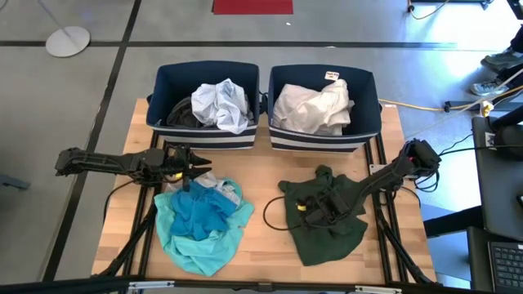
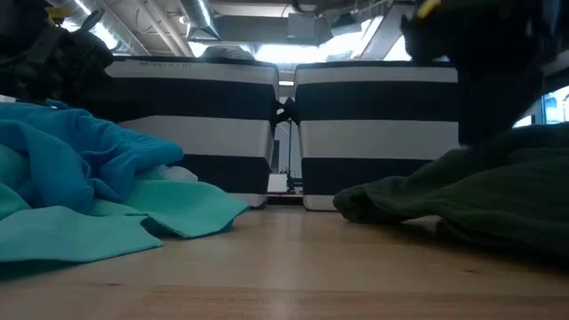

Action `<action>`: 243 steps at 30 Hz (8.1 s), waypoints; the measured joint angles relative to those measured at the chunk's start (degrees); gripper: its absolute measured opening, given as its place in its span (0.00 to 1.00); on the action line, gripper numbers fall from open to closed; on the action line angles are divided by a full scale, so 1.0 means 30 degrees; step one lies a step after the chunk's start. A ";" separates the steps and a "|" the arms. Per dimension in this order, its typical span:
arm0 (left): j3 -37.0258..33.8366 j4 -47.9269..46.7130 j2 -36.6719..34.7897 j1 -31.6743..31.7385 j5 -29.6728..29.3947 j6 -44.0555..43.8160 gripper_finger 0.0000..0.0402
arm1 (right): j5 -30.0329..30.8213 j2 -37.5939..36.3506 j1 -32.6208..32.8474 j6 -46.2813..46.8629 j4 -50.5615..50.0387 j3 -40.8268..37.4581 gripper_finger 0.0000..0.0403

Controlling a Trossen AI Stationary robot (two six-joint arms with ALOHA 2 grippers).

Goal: Sort clothes
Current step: Put the green shirt into the left blue laundry bin, then put the blue shorts into the left blue laundry bin

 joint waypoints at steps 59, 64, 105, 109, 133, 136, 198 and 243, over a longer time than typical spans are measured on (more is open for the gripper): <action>-0.0003 -0.0016 0.0007 0.0000 0.0321 -0.0358 0.31 | 0.5635 0.0707 -0.0382 -0.9717 0.8990 -0.0505 0.05; -0.0003 -0.0016 0.0007 0.0000 0.0314 -0.0356 0.31 | 0.7515 0.0686 -0.0527 -1.2056 0.6996 0.2366 0.05; -0.0002 0.0072 -0.0007 0.0000 0.0306 -0.0596 0.31 | -0.1016 0.4043 -1.5638 -2.7204 2.3420 1.3275 0.06; -0.0003 0.0123 -0.0015 0.0000 0.0306 -0.0655 0.31 | -0.0896 0.5729 -1.6160 -2.7032 2.2334 1.3268 0.06; -0.0003 -0.0030 0.0000 -0.0007 0.0394 -0.0516 0.31 | 0.3212 0.6458 -1.5332 -2.7417 1.6571 1.3260 0.57; -0.0003 -0.0038 0.0000 -0.0007 0.0401 -0.0552 0.31 | 0.3696 0.5143 -1.4586 -2.7431 1.4936 1.3245 0.59; 0.0186 -0.0454 0.0174 0.0000 0.0118 -0.2309 0.31 | -0.0012 1.0731 -0.5366 -2.3507 2.4054 0.6709 0.70; 0.0179 -0.0445 0.0131 -0.0014 0.0086 -0.0662 0.31 | 0.6275 0.5526 -0.4539 -2.5923 1.8034 0.8852 0.11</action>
